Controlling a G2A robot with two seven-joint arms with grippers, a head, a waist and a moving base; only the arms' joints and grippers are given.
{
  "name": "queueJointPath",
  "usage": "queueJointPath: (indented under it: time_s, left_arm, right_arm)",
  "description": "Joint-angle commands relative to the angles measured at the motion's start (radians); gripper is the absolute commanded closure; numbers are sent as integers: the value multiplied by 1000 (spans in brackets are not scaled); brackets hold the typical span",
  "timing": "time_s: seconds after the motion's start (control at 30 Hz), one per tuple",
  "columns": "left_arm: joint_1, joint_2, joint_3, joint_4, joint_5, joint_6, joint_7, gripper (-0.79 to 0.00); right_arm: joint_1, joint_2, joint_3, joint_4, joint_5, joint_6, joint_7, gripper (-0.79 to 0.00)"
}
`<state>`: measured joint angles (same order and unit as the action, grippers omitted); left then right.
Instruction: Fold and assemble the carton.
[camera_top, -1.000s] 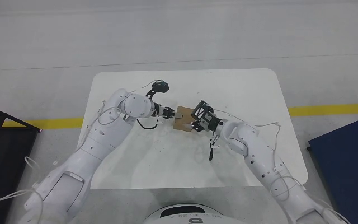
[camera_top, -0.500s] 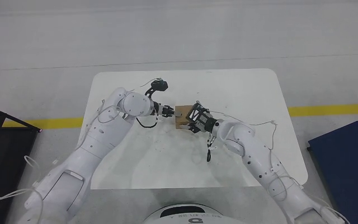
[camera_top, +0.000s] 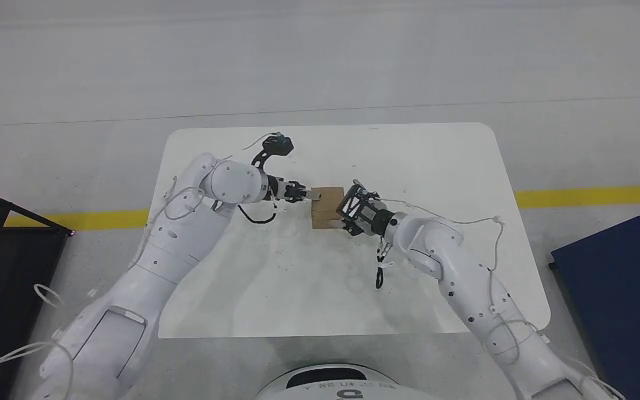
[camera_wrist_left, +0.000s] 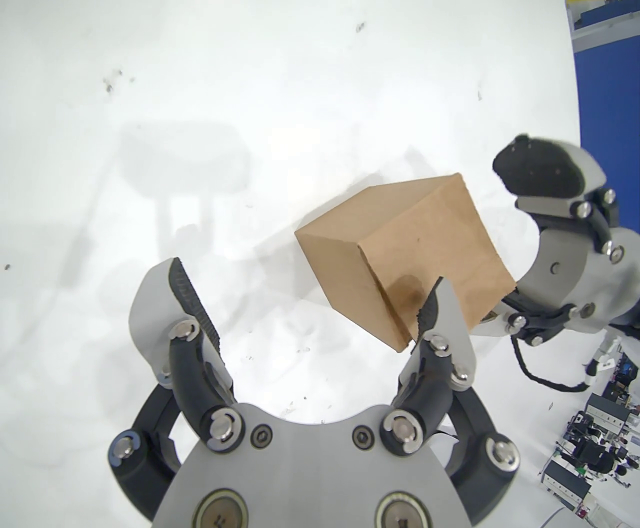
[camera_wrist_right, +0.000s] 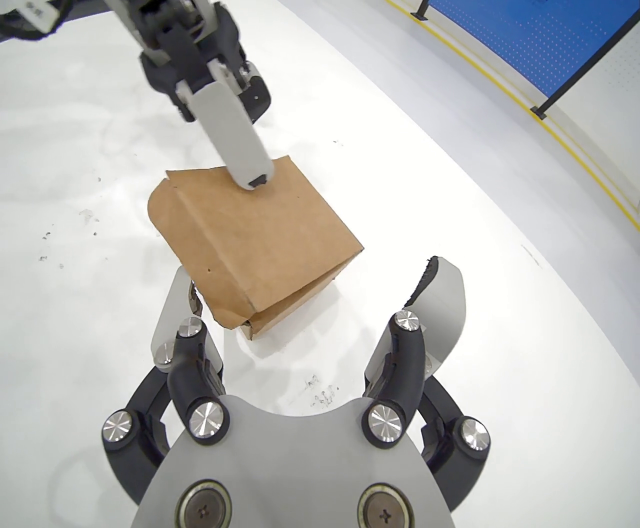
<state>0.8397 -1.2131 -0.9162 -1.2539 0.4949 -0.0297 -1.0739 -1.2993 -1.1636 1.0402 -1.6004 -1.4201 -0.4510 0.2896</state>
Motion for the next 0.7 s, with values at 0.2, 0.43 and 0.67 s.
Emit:
queueJointPath:
  time_s: [0.2, 0.43, 0.67]
  left_arm:
    - [17, 34, -111, -17, 10, -13, -12, -785]
    - [79, 62, -200, -51, 6, -11, -18, -785]
    - [113, 71, -214, -89, 7, -3, -18, -785]
  right_arm:
    - [68, -6, -27, 5, -3, -74, 36, -674]
    - [112, -10, -24, 42, 67, -143, 42, -680]
    - [150, -16, -41, 75, 102, -170, 57, -650]
